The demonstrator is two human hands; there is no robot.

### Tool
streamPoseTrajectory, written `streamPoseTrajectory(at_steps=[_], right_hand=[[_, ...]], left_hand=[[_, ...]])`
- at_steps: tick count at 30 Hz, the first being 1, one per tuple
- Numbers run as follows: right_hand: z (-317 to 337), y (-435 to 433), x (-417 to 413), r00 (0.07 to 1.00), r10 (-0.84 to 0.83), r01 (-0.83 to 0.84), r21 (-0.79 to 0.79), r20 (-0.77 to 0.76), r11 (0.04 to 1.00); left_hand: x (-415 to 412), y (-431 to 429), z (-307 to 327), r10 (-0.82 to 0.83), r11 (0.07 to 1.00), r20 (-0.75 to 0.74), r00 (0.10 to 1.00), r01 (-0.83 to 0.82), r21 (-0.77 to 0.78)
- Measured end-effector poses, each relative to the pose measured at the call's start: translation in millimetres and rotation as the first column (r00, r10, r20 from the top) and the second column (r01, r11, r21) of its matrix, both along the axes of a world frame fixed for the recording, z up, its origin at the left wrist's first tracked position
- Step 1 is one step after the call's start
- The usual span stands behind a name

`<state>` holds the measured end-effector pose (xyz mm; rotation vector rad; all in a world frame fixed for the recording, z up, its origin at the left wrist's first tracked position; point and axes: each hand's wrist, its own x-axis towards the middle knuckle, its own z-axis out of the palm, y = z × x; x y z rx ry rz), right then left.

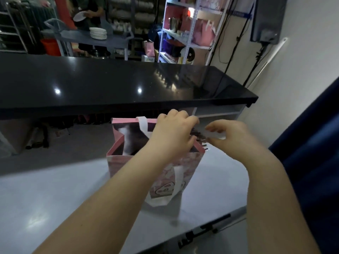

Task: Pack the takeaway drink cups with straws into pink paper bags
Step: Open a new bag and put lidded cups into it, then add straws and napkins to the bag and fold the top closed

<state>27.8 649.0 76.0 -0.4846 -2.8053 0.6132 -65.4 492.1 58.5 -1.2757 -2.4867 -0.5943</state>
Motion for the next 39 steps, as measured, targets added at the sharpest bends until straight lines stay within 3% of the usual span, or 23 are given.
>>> streamPoseTrajectory(at_steps=[7, 13, 21, 29, 33, 39], right_hand=[[-38.3, 26.6, 94.2, 0.956, -0.285, 0.288, 0.032, -0.068, 0.957], [-92.1, 26.1, 146.6, 0.890, -0.456, 0.456, -0.020, 0.013, 0.890], [-147.6, 21.6, 152.2, 0.899, -0.423, 0.429, -0.039, 0.115, 0.902], [-178.8, 75.1, 85.2, 0.954, -0.276, 0.285, -0.061, 0.117, 0.957], [-185.7, 122.7, 32.9, 0.966, -0.095, 0.108, -0.038, 0.241, 0.993], [-196.3, 179.8, -46.6, 0.920, 0.161, -0.137, -0.094, 0.356, 0.986]], left_hand=[[59.5, 64.8, -25.5, -0.340, 0.936, -0.033, 0.940, 0.335, -0.110], [90.1, 95.1, -78.7, -0.404, 0.886, 0.053, 0.913, 0.405, -0.227], [93.2, 102.5, -156.1, -0.356, 0.828, 0.315, 0.880, 0.453, -0.331], [80.3, 132.7, -203.7, -0.088, 0.917, 0.389, 0.917, 0.227, -0.328], [68.3, 165.1, -212.9, 0.076, 0.926, 0.367, 0.927, 0.071, -0.371], [24.2, 197.1, -215.5, 0.379, 0.895, 0.373, 0.847, -0.233, -0.381]])
